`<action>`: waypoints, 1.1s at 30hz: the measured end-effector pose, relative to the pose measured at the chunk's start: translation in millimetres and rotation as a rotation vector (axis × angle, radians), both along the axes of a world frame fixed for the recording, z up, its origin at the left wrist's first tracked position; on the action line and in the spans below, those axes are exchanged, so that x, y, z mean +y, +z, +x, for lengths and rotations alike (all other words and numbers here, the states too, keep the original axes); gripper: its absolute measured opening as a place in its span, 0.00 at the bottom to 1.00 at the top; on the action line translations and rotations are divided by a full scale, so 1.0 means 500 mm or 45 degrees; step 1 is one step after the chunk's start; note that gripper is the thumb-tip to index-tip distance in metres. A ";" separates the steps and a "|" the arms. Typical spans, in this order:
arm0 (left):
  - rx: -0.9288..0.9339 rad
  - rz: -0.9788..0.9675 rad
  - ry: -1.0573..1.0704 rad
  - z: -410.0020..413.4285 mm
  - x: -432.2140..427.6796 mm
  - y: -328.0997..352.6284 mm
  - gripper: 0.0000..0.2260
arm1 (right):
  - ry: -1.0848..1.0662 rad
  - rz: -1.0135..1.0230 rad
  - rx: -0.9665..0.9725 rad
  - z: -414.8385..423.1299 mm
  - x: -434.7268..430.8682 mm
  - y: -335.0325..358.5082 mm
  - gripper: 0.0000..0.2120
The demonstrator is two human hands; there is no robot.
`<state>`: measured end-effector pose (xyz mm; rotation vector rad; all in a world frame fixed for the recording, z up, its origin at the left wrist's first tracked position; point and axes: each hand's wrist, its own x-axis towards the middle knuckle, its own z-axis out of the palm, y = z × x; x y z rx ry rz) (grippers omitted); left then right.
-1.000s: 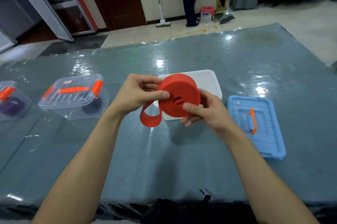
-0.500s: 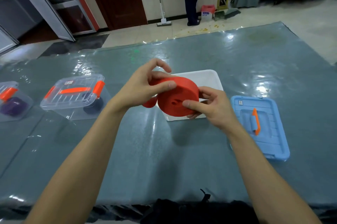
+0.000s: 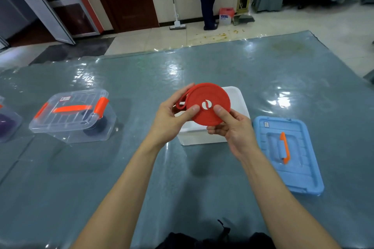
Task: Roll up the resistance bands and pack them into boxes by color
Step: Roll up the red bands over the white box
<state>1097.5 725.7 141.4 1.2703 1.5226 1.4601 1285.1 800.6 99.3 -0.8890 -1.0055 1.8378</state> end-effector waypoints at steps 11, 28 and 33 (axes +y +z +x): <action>-0.190 -0.207 0.110 -0.056 0.121 -0.054 0.14 | 0.243 0.842 -1.012 -0.038 0.142 -0.005 0.47; -0.012 -0.493 0.214 -0.063 0.232 -0.195 0.15 | 0.176 0.789 -1.455 -0.102 0.199 -0.101 0.40; 0.434 -0.733 -0.012 -0.092 0.254 -0.207 0.18 | 0.386 0.728 -1.672 -0.119 0.233 -0.127 0.41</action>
